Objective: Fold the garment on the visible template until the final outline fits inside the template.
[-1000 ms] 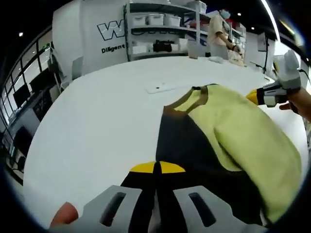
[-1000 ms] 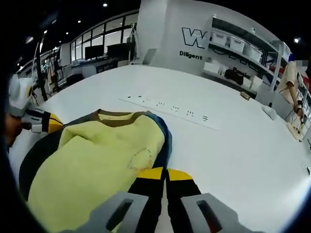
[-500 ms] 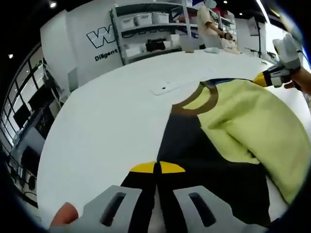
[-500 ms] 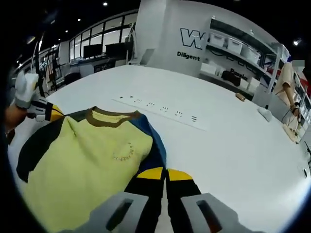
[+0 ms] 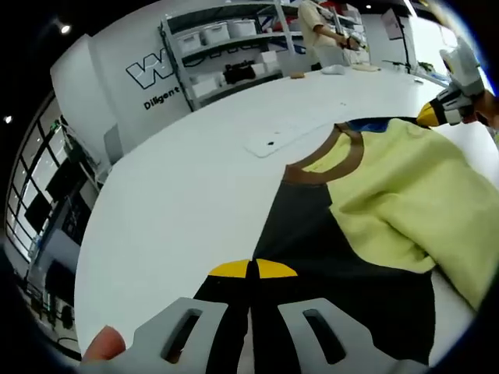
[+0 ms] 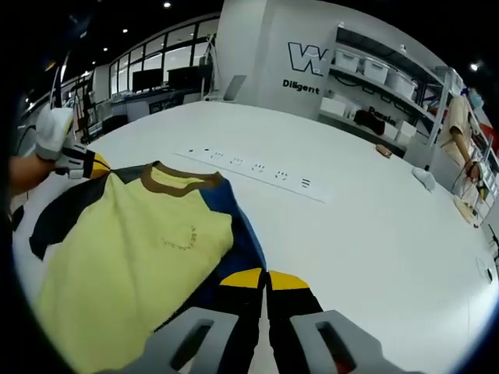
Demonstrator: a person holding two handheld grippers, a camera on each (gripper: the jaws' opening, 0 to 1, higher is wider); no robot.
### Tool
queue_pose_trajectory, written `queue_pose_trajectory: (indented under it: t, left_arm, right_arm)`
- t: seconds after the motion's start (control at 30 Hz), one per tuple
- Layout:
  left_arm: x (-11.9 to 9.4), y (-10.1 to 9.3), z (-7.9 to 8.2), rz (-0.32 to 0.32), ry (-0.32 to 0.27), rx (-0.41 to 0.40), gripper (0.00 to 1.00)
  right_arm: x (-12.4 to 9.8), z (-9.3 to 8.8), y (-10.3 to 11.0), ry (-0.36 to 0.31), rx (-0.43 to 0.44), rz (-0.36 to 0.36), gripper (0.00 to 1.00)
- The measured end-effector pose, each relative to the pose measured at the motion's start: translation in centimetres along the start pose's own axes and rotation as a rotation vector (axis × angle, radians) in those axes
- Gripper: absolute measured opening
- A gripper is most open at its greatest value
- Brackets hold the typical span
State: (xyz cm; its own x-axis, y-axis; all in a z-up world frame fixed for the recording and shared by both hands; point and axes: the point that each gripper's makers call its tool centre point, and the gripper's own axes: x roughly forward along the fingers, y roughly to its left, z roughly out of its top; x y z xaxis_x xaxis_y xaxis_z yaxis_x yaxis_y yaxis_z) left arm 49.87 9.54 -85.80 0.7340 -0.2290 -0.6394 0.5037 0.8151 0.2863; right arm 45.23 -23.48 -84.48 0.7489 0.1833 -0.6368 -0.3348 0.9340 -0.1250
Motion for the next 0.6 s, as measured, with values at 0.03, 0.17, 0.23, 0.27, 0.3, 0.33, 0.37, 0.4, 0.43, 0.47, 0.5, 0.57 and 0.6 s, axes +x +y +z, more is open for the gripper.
queue_pose_trajectory:
  t: [0.03,0.17,0.23,0.27,0.3,0.33,0.37,0.4,0.43,0.47,0.5,0.57,0.6]
  left_arm:
    - [0.1,0.1,0.1,0.001,0.0,0.004,0.0]
    - [0.9,0.4,0.7,0.002,0.0,0.031,0.0]
    - [1.4,0.6,1.2,0.004,0.001,0.044,0.0]
    - [1.5,0.7,1.3,0.004,0.001,0.049,0.0]
    - [1.6,0.8,1.3,0.004,0.001,0.05,0.0]
    - [2.0,1.1,1.6,0.006,-0.002,0.053,0.0]
    - [2.2,1.2,1.7,0.008,-0.002,0.061,0.0]
    - [2.5,1.3,1.9,0.008,-0.001,0.066,0.0]
    - [2.6,1.3,1.9,0.008,-0.003,0.067,0.0]
    - [2.7,1.4,1.9,0.007,-0.005,0.068,0.0]
    - [2.9,1.5,2.1,0.009,-0.012,0.07,0.0]
    - [3.3,1.6,2.3,0.01,-0.022,0.074,0.0]
    - [3.4,1.6,2.4,0.01,-0.022,0.074,0.0]
  right_arm:
    - [0.0,0.0,0.0,0.001,-0.001,0.0,0.0]
    - [-0.1,0.0,0.0,0.002,0.004,0.002,0.0]
    - [-0.2,0.0,-0.1,0.001,0.008,0.006,0.0]
    - [-0.2,0.0,0.0,0.003,0.009,0.007,0.0]
    - [-0.2,-0.1,-0.1,0.003,0.009,0.008,0.0]
    - [-0.2,-0.1,-0.1,0.004,0.008,0.009,0.0]
    - [-0.2,-0.2,0.0,0.007,0.01,0.011,0.0]
    - [-0.2,-0.4,-0.1,0.011,0.012,0.013,0.0]
    - [-0.2,-0.4,-0.1,0.013,0.014,0.014,0.0]
    - [-0.2,-0.6,0.0,0.017,0.018,0.017,0.0]
    - [-0.2,-0.6,0.1,0.019,0.018,0.019,0.0]
    - [-0.2,-0.8,0.3,0.027,0.019,0.023,0.0]
    - [-0.2,-0.8,0.3,0.028,0.018,0.023,0.0]
